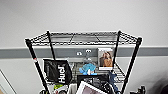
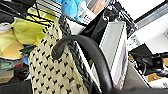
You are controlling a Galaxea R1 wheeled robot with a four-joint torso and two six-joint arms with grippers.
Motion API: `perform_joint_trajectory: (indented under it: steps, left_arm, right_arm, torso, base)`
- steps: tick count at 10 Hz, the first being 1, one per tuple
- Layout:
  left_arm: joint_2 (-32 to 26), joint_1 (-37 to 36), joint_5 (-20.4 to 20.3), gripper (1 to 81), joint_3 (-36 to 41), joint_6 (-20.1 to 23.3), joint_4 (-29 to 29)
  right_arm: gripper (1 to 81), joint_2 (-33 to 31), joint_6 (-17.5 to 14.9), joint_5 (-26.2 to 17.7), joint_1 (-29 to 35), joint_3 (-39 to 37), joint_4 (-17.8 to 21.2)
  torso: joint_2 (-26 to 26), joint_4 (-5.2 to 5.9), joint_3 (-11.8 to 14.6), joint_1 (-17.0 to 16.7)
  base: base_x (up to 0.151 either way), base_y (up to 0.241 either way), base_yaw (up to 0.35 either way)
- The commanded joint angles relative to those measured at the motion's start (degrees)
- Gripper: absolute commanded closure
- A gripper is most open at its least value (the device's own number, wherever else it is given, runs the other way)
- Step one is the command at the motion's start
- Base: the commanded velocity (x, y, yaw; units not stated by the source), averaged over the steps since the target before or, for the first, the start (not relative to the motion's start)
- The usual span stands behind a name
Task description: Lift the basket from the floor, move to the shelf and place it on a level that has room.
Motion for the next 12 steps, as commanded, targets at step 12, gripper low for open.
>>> perform_joint_trajectory:
  steps: [12]
  left_arm:
    - [-12.35, -37.24, 5.52, 81.1, 16.15, -17.04, -1.43]
  right_arm:
    - [81.1, -11.91, 13.67, -3.46, 31.01, 15.10, 0.01]
  torso:
    - [0.00, 0.00, 0.00, 0.00]
  base:
    - [0.000, 0.000, 0.000]
